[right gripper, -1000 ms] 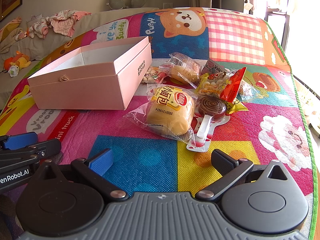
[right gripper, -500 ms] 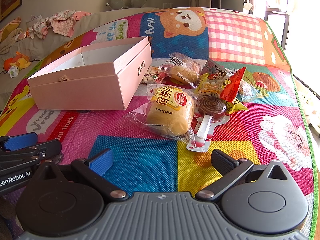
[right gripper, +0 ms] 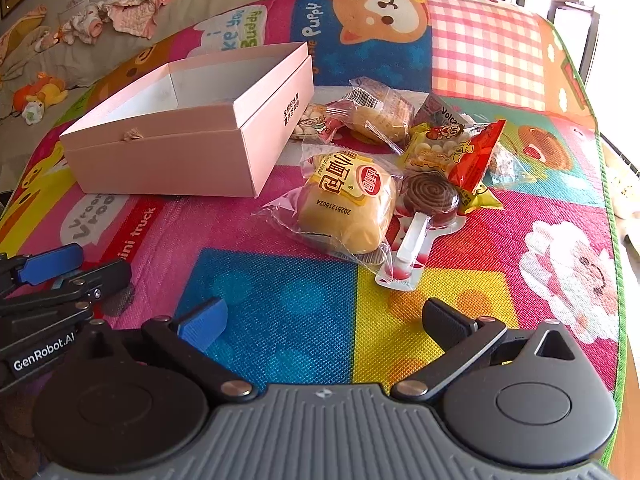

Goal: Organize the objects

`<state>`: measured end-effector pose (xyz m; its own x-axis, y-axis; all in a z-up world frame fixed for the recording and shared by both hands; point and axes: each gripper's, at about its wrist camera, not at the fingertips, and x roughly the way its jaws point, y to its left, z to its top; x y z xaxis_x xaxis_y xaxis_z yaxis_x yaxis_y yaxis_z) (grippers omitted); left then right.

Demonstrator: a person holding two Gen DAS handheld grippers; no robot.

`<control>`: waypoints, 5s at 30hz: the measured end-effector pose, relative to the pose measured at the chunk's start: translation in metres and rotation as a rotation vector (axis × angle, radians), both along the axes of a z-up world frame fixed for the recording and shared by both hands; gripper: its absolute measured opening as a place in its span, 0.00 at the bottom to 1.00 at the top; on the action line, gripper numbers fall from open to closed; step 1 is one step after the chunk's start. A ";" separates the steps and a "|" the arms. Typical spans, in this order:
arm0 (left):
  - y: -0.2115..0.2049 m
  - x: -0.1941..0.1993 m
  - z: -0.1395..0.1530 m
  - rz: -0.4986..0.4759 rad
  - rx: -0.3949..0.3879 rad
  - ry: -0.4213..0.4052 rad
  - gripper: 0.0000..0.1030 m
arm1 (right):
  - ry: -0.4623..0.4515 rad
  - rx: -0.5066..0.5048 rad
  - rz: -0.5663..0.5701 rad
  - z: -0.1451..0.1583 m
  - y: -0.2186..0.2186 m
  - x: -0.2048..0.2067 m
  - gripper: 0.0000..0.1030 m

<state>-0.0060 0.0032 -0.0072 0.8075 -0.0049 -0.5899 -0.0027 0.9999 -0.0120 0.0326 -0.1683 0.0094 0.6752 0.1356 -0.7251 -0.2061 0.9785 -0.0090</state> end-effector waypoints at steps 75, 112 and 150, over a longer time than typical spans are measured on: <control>0.121 0.178 0.044 0.124 -0.065 0.338 0.08 | -0.084 0.025 0.247 0.018 -0.024 0.060 1.00; 0.113 0.175 0.037 0.075 -0.129 0.312 0.11 | 0.233 0.182 0.085 0.032 0.009 0.302 0.26; 0.111 0.166 0.038 0.075 -0.127 0.324 0.11 | 0.145 -0.127 0.466 0.030 -0.006 0.141 0.74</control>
